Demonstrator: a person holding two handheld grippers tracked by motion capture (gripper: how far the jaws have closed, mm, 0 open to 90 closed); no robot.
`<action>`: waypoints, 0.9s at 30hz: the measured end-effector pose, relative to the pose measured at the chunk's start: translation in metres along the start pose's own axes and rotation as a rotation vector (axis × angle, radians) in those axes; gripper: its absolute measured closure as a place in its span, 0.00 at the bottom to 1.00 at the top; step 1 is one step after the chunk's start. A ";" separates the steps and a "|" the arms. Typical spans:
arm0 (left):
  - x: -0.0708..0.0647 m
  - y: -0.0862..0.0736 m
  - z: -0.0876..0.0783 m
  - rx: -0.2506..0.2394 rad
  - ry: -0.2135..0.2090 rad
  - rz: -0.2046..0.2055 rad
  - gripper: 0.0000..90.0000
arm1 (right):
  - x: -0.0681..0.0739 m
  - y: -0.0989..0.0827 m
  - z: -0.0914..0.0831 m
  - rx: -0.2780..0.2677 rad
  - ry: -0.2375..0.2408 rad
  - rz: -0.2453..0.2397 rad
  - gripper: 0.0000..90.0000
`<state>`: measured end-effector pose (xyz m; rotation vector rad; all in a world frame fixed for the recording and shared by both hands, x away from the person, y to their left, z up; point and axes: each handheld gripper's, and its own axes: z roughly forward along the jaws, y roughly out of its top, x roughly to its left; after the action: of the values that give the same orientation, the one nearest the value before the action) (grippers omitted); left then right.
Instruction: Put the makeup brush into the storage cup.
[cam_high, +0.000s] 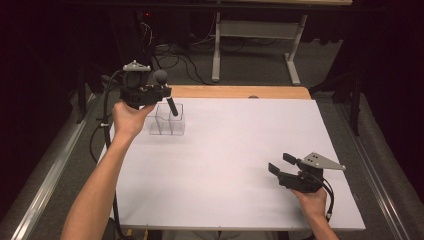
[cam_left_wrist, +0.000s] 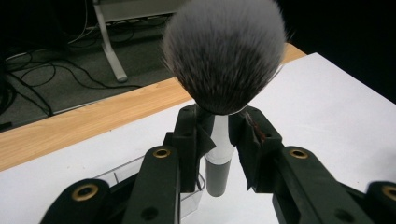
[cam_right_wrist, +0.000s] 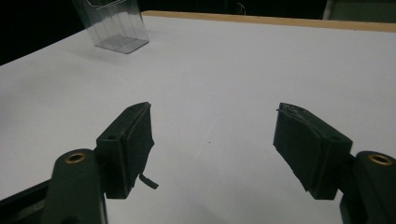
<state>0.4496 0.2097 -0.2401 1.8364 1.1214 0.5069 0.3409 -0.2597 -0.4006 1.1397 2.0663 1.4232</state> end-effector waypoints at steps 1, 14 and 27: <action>0.001 0.000 0.001 0.003 0.004 0.000 0.78 | 0.000 0.000 0.000 0.001 0.000 0.000 0.33; 0.008 0.000 0.005 0.016 0.038 -0.013 0.78 | 0.001 0.000 0.000 0.002 0.000 -0.001 0.33; 0.014 0.000 0.010 0.030 0.066 -0.022 0.78 | 0.001 0.000 0.000 0.001 0.001 -0.002 0.33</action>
<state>0.4640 0.2165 -0.2468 1.8429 1.1977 0.5438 0.3406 -0.2589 -0.4007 1.1379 2.0688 1.4220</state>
